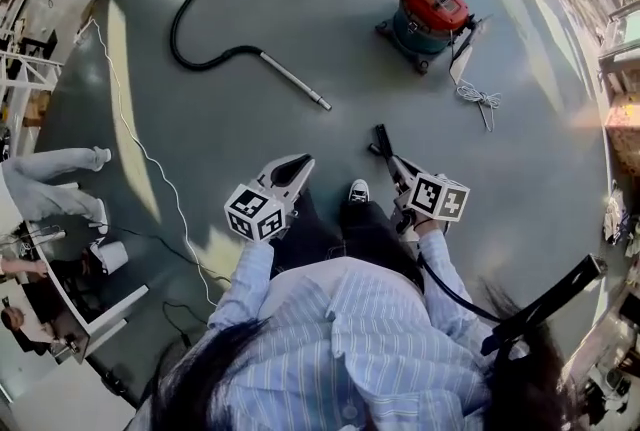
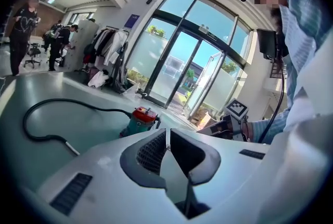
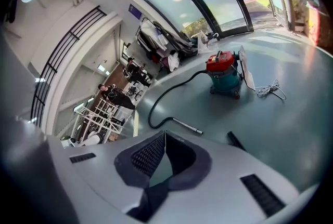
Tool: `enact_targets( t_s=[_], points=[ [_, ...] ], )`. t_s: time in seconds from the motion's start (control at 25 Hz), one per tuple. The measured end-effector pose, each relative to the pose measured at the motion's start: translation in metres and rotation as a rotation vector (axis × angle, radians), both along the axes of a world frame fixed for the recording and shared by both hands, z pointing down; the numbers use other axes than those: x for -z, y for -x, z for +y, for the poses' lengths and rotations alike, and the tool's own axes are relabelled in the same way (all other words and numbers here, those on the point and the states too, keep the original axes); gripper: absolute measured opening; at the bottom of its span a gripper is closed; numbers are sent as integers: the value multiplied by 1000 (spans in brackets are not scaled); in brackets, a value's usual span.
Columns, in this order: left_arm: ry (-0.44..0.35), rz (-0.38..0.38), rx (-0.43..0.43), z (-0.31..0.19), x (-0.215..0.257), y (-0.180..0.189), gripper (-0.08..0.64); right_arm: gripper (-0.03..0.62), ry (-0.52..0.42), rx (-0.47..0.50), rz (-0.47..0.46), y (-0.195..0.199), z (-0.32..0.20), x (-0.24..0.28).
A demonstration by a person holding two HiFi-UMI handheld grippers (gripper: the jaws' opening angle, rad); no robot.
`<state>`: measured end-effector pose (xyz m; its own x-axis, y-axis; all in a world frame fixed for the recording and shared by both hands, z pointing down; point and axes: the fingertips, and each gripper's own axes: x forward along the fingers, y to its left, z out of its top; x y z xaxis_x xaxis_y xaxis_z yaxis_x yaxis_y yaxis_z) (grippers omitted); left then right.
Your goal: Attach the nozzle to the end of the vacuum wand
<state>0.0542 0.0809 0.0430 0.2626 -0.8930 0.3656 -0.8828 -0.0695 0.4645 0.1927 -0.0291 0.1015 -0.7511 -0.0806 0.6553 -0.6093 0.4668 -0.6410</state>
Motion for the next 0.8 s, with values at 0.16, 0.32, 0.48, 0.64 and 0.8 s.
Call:
enact_targets(
  t_s=[0.16, 0.32, 0.48, 0.64, 0.8],
  points=[
    [-1, -11, -157, -24, -6, 20, 8, 8, 7, -75, 18, 18, -16, -8],
    [14, 10, -286, -36, -17, 59, 8, 8, -1, -215, 40, 41, -18, -13],
    [59, 4, -429, -45, -32, 112, 9, 8, -7, -371, 44, 73, -15, -13],
    [99, -4, -550, -59, -44, 165, 48, 8, -10, -484, 63, 105, -10, -16],
    [133, -16, -672, -54, -71, 189, 94, 8, -30, -539, 62, 122, 13, -35]
  ],
)
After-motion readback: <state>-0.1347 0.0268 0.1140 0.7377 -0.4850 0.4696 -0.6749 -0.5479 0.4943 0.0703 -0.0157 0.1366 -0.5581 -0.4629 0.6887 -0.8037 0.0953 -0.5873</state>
